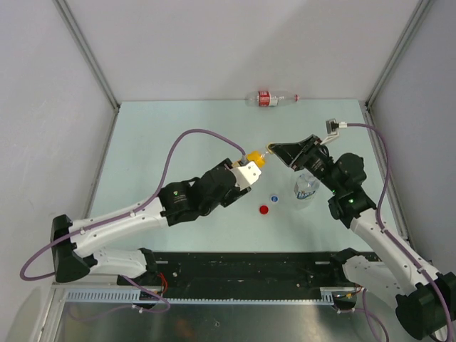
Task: Unscrew the bottle caps
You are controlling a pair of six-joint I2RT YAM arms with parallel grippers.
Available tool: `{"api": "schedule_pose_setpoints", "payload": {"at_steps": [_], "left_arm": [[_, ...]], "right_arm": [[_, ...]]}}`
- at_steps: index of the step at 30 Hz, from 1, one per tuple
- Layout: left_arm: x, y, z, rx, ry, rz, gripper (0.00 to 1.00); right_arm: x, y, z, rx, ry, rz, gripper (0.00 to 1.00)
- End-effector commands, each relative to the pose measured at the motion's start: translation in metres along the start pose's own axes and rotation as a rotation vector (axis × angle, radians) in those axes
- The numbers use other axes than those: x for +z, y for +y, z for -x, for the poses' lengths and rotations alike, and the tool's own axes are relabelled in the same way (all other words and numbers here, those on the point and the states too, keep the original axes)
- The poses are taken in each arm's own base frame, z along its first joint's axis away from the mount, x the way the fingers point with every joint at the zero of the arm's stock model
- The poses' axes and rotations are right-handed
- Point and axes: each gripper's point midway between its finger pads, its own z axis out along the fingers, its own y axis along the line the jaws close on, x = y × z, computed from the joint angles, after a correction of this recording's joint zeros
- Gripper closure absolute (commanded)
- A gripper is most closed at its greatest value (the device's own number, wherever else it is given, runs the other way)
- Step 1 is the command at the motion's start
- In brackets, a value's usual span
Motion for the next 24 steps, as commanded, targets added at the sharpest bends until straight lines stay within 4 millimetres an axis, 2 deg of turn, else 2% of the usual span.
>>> {"api": "schedule_pose_setpoints", "payload": {"at_steps": [1,8,17,24], "left_arm": [[-0.014,-0.025,0.033,-0.051,-0.140,-0.199,0.74],[-0.044,-0.056,0.061,-0.063,-0.297,-0.489,0.73],[-0.094,-0.094,0.078,-0.031,-0.446,-0.886,0.76],[-0.136,-0.105,0.084,-0.024,-0.538,-1.184,0.75]], "right_arm": [[-0.011,0.043,0.013,-0.112,-0.035,0.167,1.00],[-0.027,0.063,0.013,-0.190,-0.052,0.259,1.00],[-0.049,0.097,0.007,-0.319,-0.039,0.446,1.00],[-0.065,0.122,-0.004,-0.411,0.002,0.601,1.00]]}}
